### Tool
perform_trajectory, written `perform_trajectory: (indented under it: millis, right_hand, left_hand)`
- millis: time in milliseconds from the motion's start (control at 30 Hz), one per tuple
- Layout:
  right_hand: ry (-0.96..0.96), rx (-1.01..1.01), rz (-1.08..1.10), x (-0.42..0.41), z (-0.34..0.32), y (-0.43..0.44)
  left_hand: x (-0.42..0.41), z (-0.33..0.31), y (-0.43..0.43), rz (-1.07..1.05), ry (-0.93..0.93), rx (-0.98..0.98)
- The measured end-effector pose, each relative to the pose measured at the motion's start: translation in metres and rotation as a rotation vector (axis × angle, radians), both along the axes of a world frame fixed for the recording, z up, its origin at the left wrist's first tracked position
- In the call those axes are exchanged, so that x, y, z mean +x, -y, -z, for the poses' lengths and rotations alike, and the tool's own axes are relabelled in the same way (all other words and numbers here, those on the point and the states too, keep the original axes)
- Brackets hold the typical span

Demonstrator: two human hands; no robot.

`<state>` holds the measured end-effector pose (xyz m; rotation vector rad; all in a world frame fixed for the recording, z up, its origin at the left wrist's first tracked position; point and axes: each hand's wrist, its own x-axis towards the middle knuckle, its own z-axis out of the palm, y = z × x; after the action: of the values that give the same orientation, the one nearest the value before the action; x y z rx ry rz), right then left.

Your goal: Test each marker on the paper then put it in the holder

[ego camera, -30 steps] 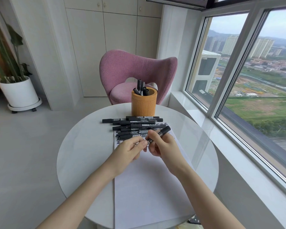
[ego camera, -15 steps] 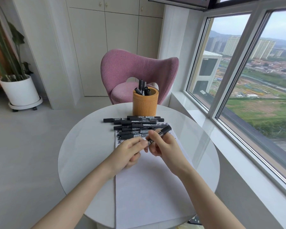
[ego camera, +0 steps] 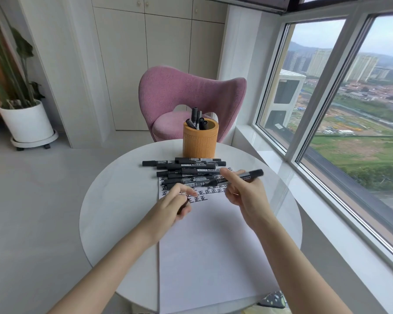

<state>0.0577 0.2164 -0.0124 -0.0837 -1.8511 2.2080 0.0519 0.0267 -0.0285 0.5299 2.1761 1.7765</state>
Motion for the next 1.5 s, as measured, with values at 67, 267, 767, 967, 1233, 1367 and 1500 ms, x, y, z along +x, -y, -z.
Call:
perform_trajectory:
  millis: [67, 267, 767, 967, 1233, 1367, 1500]
  right_hand:
    - [0.039, -0.036, 0.054, -0.003, 0.001, -0.006]
    - [0.160, 0.083, 0.106, -0.010, 0.008, -0.004]
    - [0.011, 0.427, 0.309, -0.018, 0.026, 0.005]
    - [-0.001, 0.434, 0.299, -0.017, 0.027, 0.008]
    - [0.004, 0.441, 0.269, -0.017, 0.028, 0.009]
    - [0.008, 0.458, 0.265, -0.017, 0.028, 0.010]
    - [0.022, 0.468, 0.271, -0.016, 0.029, 0.010]
  left_hand:
    - [0.003, 0.005, 0.003, 0.033, -0.065, -0.021]
    - [0.012, 0.012, 0.007, 0.079, -0.115, -0.037]
    - [0.015, 0.011, 0.004, 0.077, -0.127, -0.076]
    - [0.016, 0.010, 0.004, 0.069, -0.139, -0.086]
    - [0.015, 0.011, 0.004, 0.064, -0.146, -0.089]
    - [0.015, 0.011, 0.004, 0.062, -0.145, -0.090]
    - [0.015, 0.012, 0.004, 0.063, -0.144, -0.092]
